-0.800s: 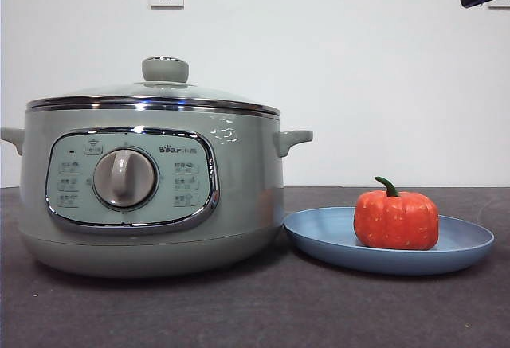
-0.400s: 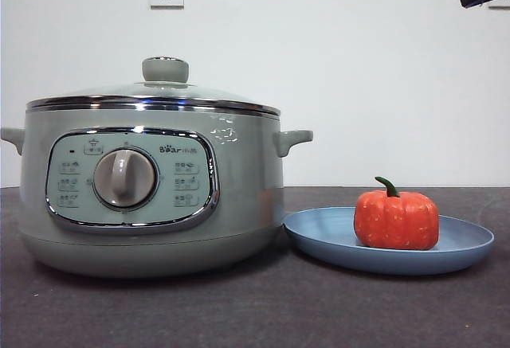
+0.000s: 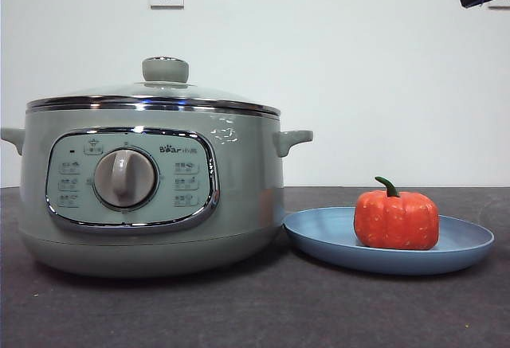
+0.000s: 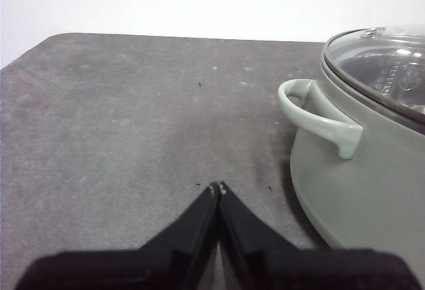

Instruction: Take the pumpkin out from the steamer,put the pumpkin in the blue plate,close the lid

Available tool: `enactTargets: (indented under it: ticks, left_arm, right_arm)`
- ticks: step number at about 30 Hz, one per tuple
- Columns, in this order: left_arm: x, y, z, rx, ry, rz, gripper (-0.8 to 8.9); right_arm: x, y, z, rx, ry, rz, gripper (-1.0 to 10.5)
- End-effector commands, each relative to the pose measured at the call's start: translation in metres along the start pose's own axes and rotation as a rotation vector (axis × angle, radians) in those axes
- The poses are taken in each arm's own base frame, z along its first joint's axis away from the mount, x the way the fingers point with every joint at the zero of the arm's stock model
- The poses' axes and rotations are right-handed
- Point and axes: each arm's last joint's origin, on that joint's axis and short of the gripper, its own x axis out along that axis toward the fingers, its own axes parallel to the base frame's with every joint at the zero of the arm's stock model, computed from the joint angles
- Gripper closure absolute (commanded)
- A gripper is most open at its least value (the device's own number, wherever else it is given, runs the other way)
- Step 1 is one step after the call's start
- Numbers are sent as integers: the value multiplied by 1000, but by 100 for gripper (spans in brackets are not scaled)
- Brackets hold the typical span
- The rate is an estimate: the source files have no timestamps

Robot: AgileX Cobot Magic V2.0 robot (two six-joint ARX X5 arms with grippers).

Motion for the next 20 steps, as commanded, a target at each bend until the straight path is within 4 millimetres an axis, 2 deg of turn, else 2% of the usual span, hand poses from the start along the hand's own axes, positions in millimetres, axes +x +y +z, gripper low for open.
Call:
enactTargets:
  ticks: [1,8,12,16,20]
  left_arm:
    - [1,1,-5,-8,11,4,815]
    - [1,1,-5,-8,11,4,815]
    - [1,1,-5,-8,11,4,815]
    - [1,1,-5,-8,11,5,815]
    - [1,1,-5,-8,11,6,815]
  right_arm:
    - [0,0,-1,8,0,-3,946]
    - [0,0,-1,8,0,-3,946]
    - [-5,-2,-3,-85,5,-12,946]
    - [-16,-14,-7,-114,-22,-63,946]
    - [-18,-32,-28,-56,-104,-99,946]
